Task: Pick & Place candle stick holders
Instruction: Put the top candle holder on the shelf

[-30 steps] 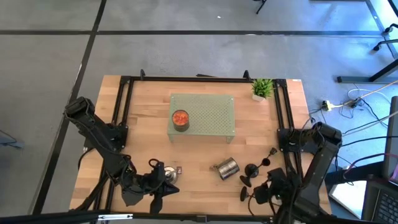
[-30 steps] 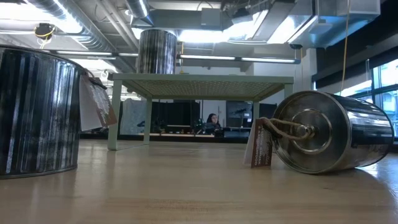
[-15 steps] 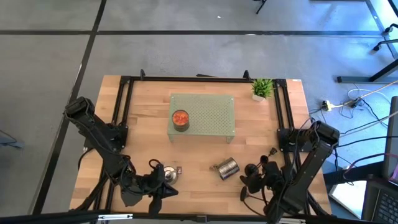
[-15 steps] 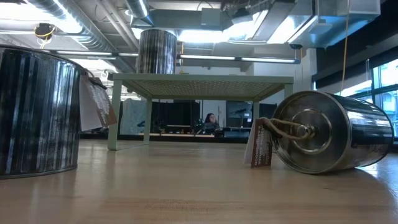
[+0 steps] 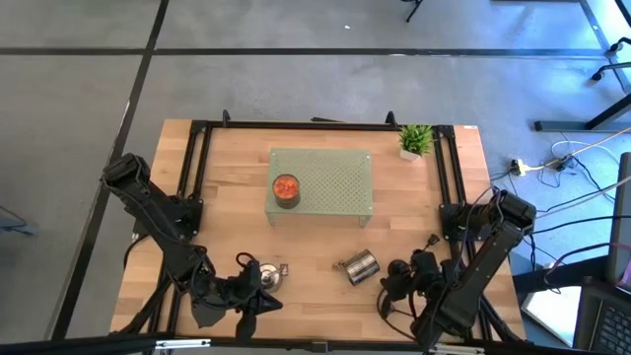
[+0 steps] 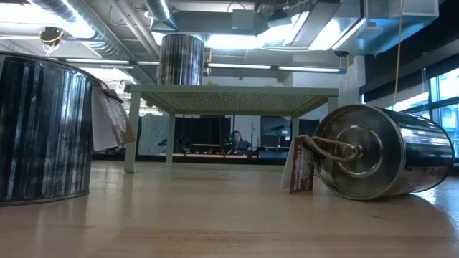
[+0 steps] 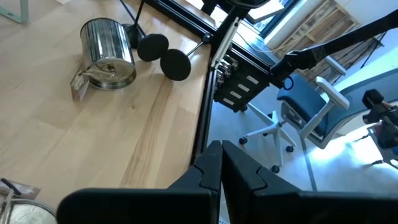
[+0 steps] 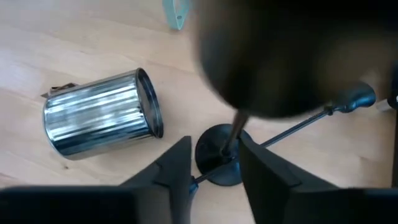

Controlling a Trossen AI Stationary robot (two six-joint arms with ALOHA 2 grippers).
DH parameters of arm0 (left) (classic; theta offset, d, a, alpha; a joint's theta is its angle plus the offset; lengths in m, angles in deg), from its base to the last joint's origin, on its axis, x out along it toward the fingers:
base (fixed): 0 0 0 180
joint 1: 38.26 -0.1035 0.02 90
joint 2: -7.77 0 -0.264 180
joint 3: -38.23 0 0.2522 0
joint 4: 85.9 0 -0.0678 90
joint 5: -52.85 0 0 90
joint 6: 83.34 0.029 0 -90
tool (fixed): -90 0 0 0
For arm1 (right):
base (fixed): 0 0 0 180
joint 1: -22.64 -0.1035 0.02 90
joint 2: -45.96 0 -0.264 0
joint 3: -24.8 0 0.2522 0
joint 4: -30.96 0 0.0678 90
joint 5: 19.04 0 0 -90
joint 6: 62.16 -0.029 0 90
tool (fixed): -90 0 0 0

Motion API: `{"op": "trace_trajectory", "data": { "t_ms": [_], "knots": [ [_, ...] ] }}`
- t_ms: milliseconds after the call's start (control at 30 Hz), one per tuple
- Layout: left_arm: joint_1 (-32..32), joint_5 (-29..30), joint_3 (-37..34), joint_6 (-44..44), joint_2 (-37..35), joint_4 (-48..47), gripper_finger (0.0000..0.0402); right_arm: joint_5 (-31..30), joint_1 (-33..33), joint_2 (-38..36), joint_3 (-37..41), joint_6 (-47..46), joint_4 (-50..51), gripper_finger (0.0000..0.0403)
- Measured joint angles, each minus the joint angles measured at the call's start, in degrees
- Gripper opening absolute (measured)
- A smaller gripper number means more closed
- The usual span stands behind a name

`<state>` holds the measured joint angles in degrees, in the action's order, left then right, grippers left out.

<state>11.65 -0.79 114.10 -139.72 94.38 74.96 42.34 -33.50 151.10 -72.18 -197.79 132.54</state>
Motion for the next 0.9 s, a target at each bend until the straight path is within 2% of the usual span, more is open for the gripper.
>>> {"op": "trace_trajectory", "data": {
  "t_ms": [233, 300, 533, 733, 900],
  "knots": [
    [0.0, 0.0, 0.0, 0.2, 0.0, -0.4, 0.0002, -0.2, 0.9, 0.0, 0.0, 1.3, -0.6, 0.0024],
    [-0.1, 0.0, 0.0, 0.2, 0.0, -0.4, 0.0002, -0.9, 1.1, 0.0, 0.0, 1.5, -0.9, 0.0007],
    [-0.1, 0.4, 0.0, 0.6, 0.0, -0.6, 0.0002, -1.8, 1.9, 0.0, -0.3, 2.6, -0.8, 0.0003],
    [-0.1, 1.2, 0.0, 0.6, 0.0, -0.7, 0.0002, -5.6, 2.3, 0.0, -3.3, 2.6, 2.2, 0.0002],
    [-0.1, 1.3, 0.0, 0.9, 0.0, -0.7, 0.0002, -6.1, 2.9, -0.2, -5.0, 6.6, 1.7, 0.0001]
  ]
}}
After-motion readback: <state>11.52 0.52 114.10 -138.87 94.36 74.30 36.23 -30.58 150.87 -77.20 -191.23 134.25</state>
